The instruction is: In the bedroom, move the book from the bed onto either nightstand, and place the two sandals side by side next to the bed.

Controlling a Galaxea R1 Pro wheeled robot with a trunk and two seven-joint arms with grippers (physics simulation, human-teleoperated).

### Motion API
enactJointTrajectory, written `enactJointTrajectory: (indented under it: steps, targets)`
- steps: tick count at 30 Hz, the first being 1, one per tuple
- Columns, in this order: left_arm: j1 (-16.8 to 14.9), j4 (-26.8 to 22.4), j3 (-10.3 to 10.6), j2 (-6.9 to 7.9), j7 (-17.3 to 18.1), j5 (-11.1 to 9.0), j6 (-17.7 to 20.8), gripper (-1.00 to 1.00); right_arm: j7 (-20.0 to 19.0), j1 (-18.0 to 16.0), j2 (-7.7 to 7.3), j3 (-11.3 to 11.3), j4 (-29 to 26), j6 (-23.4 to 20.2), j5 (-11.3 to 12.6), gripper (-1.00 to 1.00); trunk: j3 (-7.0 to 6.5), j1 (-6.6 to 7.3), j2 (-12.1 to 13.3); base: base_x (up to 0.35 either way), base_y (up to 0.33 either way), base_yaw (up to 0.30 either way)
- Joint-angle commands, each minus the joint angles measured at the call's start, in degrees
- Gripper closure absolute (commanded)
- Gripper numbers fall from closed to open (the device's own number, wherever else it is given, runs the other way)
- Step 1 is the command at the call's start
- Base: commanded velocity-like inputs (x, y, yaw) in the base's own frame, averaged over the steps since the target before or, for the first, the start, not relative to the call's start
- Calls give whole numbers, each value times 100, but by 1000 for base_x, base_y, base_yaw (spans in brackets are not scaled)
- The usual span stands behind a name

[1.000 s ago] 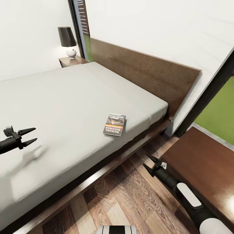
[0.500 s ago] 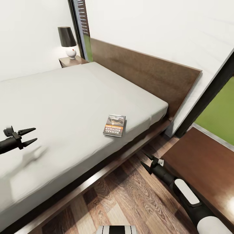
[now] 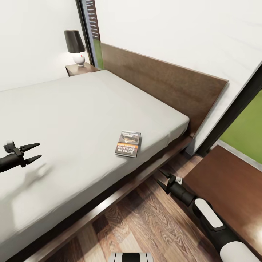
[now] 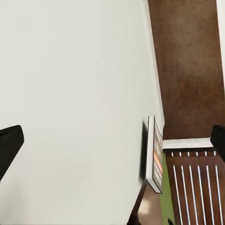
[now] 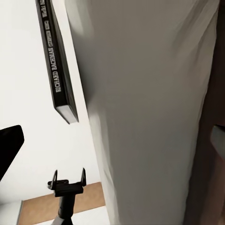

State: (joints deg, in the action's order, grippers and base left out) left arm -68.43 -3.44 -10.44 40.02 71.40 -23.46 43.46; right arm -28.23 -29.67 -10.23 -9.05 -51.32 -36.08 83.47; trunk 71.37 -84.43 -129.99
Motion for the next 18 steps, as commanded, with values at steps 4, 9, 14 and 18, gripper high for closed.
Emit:
enactJointTrajectory:
  steps: [4,9,14,18]
  targets:
    - [-4,2,-46,-2,20,43,54,-100,-1,-3,0,-19,-4,-15,29,-100,4,0,-1,84,0,0]
    - [-4,1,-46,-3,22,42,56,-100,4,-3,2,-35,-8,-20,26,-100,4,0,-1,84,0,0]
    - [-4,1,-46,0,26,40,57,-100,7,-3,21,-47,-9,-21,20,-100,4,0,-1,82,0,0]
    - [-4,1,-46,3,29,42,57,-100,6,-3,41,-53,-9,-22,15,-100,4,0,-1,74,0,0]
